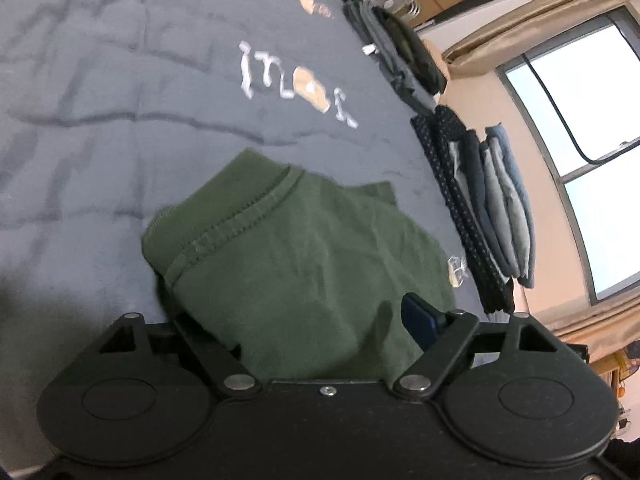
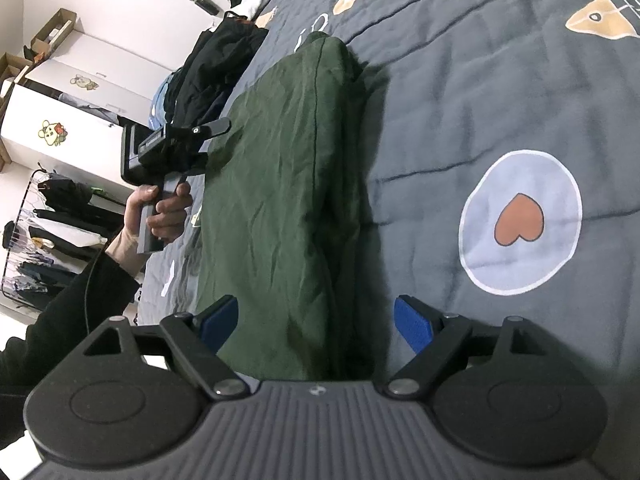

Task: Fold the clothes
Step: 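Grasp the folded green shirt's edge with the left gripper while the right gripper grasps its other end, then lift the folded green shirt with both grippers and carry it toward the clothes stack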

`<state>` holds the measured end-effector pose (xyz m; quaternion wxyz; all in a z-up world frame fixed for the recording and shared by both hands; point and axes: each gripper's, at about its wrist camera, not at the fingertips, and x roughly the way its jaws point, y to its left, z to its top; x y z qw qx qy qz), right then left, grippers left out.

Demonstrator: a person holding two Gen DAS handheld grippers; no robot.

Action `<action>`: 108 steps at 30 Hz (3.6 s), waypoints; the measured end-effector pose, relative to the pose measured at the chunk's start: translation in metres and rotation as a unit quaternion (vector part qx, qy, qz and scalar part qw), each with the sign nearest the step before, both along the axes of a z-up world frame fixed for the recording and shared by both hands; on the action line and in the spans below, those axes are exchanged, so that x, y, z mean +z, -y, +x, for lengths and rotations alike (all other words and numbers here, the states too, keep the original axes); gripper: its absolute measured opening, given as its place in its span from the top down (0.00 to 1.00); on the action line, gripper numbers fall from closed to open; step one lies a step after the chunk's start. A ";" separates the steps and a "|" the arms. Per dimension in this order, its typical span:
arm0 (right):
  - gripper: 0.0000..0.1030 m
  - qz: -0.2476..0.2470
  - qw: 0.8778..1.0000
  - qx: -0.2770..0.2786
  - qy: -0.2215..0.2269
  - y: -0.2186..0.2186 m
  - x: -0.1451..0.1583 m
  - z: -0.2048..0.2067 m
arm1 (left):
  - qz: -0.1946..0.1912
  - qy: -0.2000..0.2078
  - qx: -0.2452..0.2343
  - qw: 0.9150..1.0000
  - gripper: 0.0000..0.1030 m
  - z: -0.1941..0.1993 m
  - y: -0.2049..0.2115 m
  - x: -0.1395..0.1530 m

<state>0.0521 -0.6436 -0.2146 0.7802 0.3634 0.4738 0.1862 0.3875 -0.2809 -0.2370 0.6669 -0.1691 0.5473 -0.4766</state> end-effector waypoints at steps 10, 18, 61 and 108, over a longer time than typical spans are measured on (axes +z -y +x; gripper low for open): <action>0.18 0.003 1.000 0.002 -0.007 0.003 0.001 0.004 | -0.007 0.015 0.024 1.000 0.66 -0.004 -0.014 -0.003; 0.13 0.010 0.998 0.039 -0.047 0.009 -0.002 0.027 | -0.007 0.013 0.031 0.999 0.66 -0.005 -0.016 -0.007; 0.86 0.118 0.991 0.051 0.020 -0.041 0.066 0.026 | 0.005 0.155 0.047 0.987 0.77 -0.092 -0.005 0.146; 0.86 0.090 0.978 0.053 0.183 0.279 0.166 -0.142 | -0.045 0.330 0.061 0.941 0.77 -0.357 0.346 0.326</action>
